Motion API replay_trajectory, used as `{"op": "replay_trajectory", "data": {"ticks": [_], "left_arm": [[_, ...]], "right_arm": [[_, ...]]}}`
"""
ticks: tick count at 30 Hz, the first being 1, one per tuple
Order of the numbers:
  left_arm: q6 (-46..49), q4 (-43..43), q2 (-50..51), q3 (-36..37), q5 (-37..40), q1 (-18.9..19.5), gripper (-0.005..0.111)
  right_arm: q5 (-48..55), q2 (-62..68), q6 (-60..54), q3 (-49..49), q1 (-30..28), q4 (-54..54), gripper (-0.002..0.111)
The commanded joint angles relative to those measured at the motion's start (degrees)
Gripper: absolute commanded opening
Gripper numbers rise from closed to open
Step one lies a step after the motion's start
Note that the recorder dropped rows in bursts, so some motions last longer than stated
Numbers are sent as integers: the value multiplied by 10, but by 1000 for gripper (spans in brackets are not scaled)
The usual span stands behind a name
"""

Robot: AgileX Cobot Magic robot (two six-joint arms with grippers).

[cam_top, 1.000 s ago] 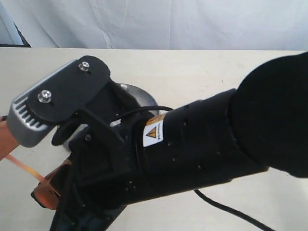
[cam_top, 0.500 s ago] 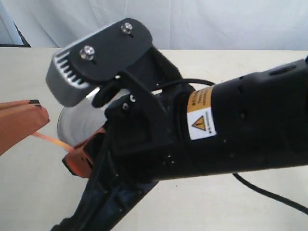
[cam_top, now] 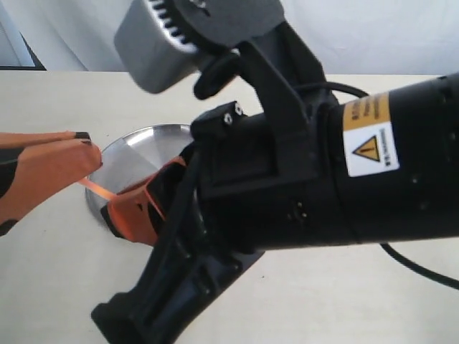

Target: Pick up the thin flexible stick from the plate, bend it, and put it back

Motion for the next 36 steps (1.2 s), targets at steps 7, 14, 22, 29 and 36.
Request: {"op": "replay_trajectory", "data": {"ticks": [7,14,22,29,36], "left_arm": [[44,-34,52,-42,38,-72,0],[23,-56,73,-46,23,-126,0],[20,-55,73,-46,83,-127,0],[-1,-54,76,-46,80,-127,0],[-30,-42,76,-46,46,-127,0]], "right_arm": [[-31,38,-2,-9,4,-12,0],[-109,142,-2,-9,4,-12,0],[-49,108,-2,-9,4,-64,0],[-65,88,17,-9,4,-74,59],[-154,98,42,-9,4,-74,43]]}}
